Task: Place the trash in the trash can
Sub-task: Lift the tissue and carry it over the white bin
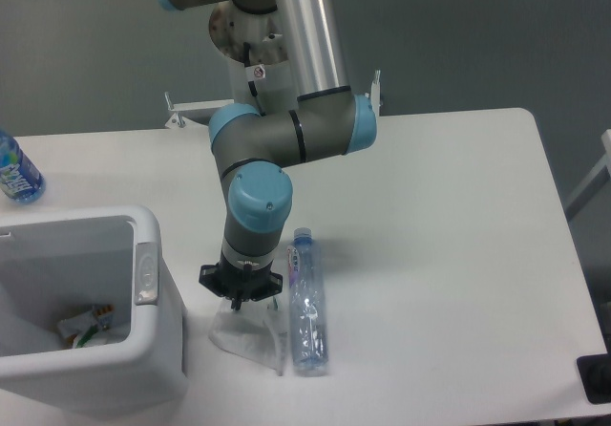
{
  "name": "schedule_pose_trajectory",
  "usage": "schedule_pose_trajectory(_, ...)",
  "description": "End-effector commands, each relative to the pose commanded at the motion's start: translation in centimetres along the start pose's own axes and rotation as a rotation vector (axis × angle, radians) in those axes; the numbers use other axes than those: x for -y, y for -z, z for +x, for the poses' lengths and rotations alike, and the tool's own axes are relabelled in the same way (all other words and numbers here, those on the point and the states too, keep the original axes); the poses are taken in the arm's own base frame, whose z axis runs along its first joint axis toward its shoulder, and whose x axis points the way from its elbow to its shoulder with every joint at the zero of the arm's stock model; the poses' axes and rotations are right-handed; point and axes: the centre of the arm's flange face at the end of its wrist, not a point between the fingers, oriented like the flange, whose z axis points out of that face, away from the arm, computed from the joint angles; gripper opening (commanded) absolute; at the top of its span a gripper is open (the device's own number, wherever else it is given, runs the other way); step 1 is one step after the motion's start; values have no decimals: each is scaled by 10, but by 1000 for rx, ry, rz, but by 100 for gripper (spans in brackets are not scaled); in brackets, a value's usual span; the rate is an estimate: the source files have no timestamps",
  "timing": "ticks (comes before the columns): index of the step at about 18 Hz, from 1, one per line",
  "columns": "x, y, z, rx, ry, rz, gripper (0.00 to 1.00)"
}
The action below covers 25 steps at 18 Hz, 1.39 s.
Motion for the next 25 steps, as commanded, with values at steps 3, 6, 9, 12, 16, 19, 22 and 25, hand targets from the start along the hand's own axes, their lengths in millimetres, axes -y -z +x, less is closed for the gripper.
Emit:
schedule_pose_trajectory(3,8,23,0,13,-5,41,3)
schedule_pose_trajectory(6,19,59,3,30,-16,102,3)
schedule_pose_trajectory(9,34,96,1,55,-22,171,4)
schedule_pose_trajectory(12,49,126,-10,79,-11,229,4)
schedule_pose_trajectory(16,53,179,-24,81,4,324,4)
schedule_pose_trajectory(19,49,230,-43,11,54,432,4)
schedule_pose_trajectory(22,50,271,-54,-102,94,534,4)
schedule_pose_trajectory(25,50,295,-48,-156,113,581,4)
